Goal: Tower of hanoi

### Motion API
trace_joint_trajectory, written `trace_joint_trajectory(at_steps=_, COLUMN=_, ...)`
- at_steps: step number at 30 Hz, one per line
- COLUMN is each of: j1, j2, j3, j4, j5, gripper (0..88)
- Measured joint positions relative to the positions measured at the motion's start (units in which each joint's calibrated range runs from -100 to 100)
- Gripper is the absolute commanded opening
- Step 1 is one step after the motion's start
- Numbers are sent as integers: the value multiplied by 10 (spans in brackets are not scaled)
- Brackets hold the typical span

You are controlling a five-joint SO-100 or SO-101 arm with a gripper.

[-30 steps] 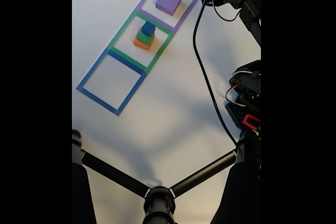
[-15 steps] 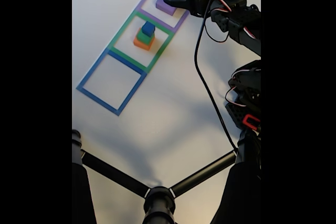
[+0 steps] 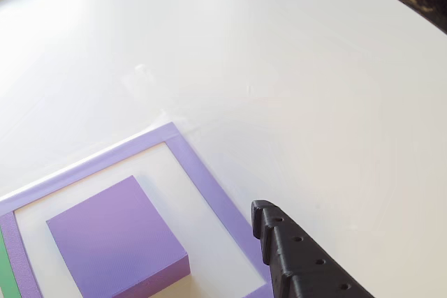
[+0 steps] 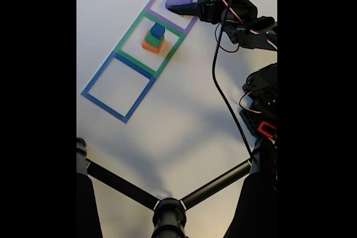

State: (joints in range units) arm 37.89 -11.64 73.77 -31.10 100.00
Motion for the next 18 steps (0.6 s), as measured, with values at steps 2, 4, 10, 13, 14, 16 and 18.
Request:
trace_joint_trajectory(at_steps=2, j1=0, j2=18, j3=0, j4=-22, j5=0, gripper=534)
trace_joint_trajectory(at_steps=4, j1=9, j2=29, j3=0, j4=-34, j5=0, gripper=533)
trace_joint_trajectory(at_steps=10, j1=31, j2=68, j3=0, j4=-65, j5=0, gripper=530)
trace_joint_trajectory(at_steps=13, j1=45, j2=103, j3=-2, j4=-100, j5=0, gripper=534)
trace_joint_trajectory(at_steps=14, j1=46, j2=112, j3=-3, j4=-108, j5=0, gripper=534)
trace_joint_trajectory(at_steps=16, j1=44, j2=126, j3=-4, j4=-128, j5=0, gripper=536)
trace_joint_trajectory(at_steps=18, j1=42, j2=140, j3=-6, j4=-144, j5=0, gripper=537)
